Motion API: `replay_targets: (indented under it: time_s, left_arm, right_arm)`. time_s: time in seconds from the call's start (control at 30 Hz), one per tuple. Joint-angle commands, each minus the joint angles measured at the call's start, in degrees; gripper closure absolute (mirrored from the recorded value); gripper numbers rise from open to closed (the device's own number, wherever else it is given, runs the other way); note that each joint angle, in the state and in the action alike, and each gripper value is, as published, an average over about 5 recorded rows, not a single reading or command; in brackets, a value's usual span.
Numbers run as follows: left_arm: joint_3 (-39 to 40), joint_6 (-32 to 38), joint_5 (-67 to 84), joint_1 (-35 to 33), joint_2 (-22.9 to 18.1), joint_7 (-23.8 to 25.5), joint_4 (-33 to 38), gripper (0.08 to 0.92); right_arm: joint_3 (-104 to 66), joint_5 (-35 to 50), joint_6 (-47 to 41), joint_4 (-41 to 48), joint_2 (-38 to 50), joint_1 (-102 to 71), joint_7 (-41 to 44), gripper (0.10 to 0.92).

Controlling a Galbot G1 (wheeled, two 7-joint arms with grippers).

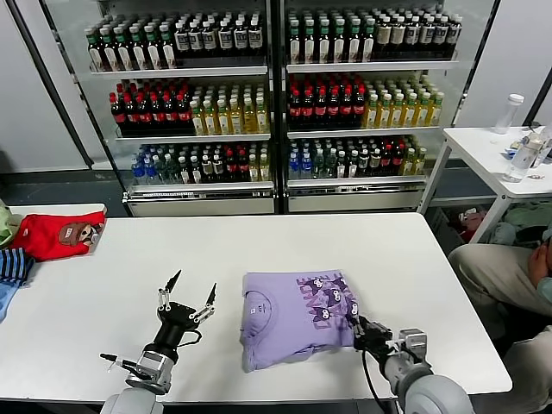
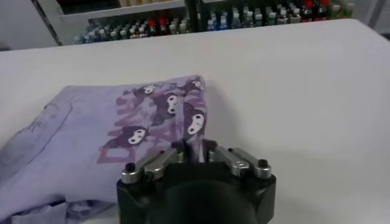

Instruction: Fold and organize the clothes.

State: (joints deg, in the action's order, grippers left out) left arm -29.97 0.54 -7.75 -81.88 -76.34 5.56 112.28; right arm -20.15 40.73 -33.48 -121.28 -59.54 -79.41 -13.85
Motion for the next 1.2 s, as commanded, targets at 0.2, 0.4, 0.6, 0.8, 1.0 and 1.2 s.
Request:
replay_targets:
  time_s: [0.2, 0.4, 0.6, 0.8, 1.0, 1.2]
  left_arm:
    - [-0.22, 1.63, 0.74, -0.07, 0.78, -0.01, 0.08, 0.177]
    - [0.05, 1.27, 4.19, 1.44, 0.48, -0.09, -0.40, 0.177]
    - [0.14, 1.14, 6.94, 3.41, -0.24, -0.13, -1.34, 0.177]
    - [0.63, 2.59, 6.99, 5.03, -0.86, 0.69, -2.57, 0.177]
    - [-0.10, 3.86, 7.00, 6.90, -1.51, 1.10, -4.39, 0.177]
    - [-0.85, 3.91, 7.00, 8.97, -1.69, 1.02, -6.04, 0.177]
  right_arm:
    - [-15.26, -4.30, 0.50, -10.12, -0.43, -4.93, 1.74, 0.513]
    - [-13.51, -17.22, 6.60, -3.80, -2.06, 2.37, 5.54, 0.340]
    - [-11.33, -28.01, 13.94, 1.49, -2.71, 5.14, 9.25, 0.213]
    - [-11.04, -31.15, 17.60, 6.05, -3.35, 7.65, 9.61, 0.203]
    - [-10.42, -31.27, 18.93, 9.71, -3.31, 9.10, 9.87, 0.202]
    - [-10.12, -30.84, 19.15, 10.13, -2.84, 9.66, 9.73, 0.202]
